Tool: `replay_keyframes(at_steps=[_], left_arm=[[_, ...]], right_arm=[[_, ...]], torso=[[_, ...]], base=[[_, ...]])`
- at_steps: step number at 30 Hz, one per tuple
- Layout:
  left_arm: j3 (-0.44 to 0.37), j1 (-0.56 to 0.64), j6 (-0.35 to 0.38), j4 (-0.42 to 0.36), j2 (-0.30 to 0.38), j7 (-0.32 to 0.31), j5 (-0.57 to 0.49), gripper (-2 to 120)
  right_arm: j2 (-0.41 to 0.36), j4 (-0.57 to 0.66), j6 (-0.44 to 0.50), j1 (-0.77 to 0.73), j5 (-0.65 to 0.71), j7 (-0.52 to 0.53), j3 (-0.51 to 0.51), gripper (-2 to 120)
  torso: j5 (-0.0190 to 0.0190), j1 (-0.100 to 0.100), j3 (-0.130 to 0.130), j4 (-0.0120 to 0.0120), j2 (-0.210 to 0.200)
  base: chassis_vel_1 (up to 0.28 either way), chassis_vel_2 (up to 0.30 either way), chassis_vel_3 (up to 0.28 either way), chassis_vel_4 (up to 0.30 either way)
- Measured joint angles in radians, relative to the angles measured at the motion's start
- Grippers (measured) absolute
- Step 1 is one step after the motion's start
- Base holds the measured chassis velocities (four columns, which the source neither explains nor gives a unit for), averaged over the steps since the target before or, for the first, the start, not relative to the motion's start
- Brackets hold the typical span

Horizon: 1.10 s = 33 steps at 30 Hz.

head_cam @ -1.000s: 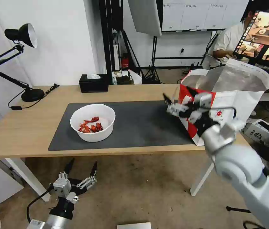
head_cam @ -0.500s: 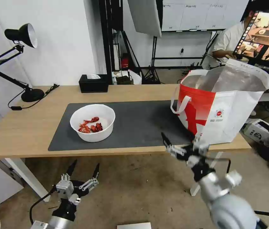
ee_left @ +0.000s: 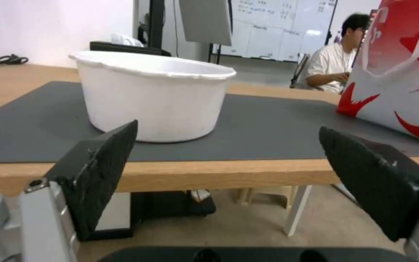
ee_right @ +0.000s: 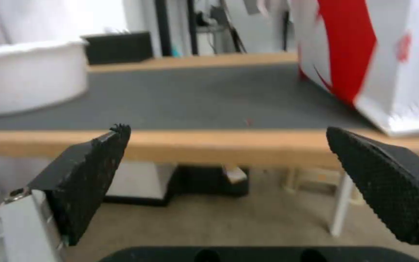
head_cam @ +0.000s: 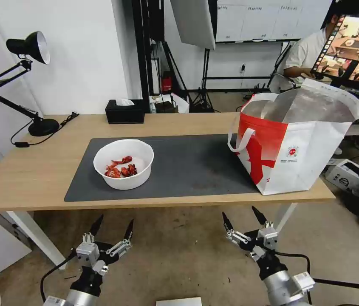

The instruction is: Pick up the trash from the table and place it into the takeout bag.

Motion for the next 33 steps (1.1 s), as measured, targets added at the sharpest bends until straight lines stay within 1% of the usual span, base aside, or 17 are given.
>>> replay_keyframes(at_steps=[12,23,33], left_arm=[[-0.007,0.001,-0.002,0.001,-0.012,0.001,0.003,100],[-0.011,0.003,-0.001,0.001,-0.029,0.006,0.002,100],[-0.01,-0.006,0.002,0.006,-0.026,0.007,0.001,100]], right_arm=[[0.013,-0.014,-0.022,-0.006,-0.022,0.053,-0.012,100],[0.027,-0.024,-0.01,0.001,-0.087,0.04,-0.015,100],[0.027,-0.024,-0.008,0.002,-0.094,0.036,-0.016,100]], torso=[[0.0,0.0,0.0,0.0,0.0],[0.0,0.0,0.0,0.0001,0.0],[0.0,0.0,0.0,0.0001,0.0]], base=[[0.0,0.0,0.0,0.0],[0.0,0.0,0.0,0.0],[0.0,0.0,0.0,0.0]])
